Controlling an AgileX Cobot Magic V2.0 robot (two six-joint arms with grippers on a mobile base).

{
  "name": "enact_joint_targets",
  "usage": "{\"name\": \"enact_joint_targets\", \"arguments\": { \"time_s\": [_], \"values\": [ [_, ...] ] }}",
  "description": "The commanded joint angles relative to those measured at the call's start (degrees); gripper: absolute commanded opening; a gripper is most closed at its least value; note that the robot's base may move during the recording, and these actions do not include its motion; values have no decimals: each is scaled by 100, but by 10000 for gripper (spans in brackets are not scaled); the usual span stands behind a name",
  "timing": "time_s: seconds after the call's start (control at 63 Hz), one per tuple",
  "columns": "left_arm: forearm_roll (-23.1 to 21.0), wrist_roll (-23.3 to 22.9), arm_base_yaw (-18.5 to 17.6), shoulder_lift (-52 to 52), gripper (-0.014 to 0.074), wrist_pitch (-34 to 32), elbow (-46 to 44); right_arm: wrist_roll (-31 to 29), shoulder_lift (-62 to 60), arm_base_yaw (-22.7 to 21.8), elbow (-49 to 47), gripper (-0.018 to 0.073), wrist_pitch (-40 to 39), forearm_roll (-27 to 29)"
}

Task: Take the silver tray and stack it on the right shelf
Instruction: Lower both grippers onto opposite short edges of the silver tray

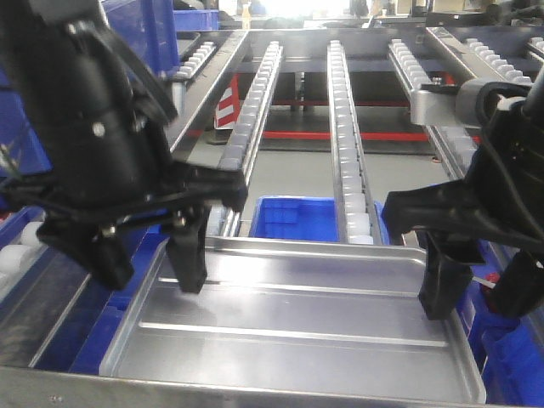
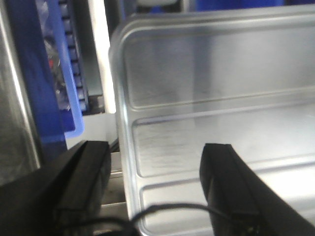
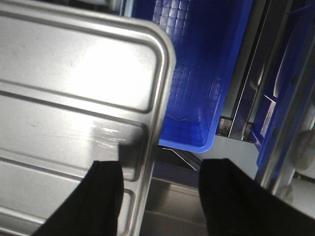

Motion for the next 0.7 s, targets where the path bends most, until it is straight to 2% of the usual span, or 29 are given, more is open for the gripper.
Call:
{"name": "enact_joint_targets", "arguments": {
  "time_s": [0.0, 0.365, 0.444, 0.539, 0.619, 0.682],
  "values": [
    [-17, -144, 25, -83, 318, -141, -165, -1, -71, -3, -161, 458, -240, -96],
    [16, -149, 25, 156, 316, -313, -174, -1, 68, -3, -161, 438, -310, -96],
    [16, -149, 25, 156, 300, -316, -174, -1, 68, -3, -161, 381, -334, -96],
    [43, -149, 25, 156, 241, -316, -174, -1, 68, -3, -161, 283, -345, -96],
    [75, -149, 25, 156, 158, -306, -174, -1, 79, -3, -161, 181, -324, -96],
    [138, -149, 25, 156, 60, -306, -174, -1, 97, -3, -161, 74, -305, -96]
  ]
}}
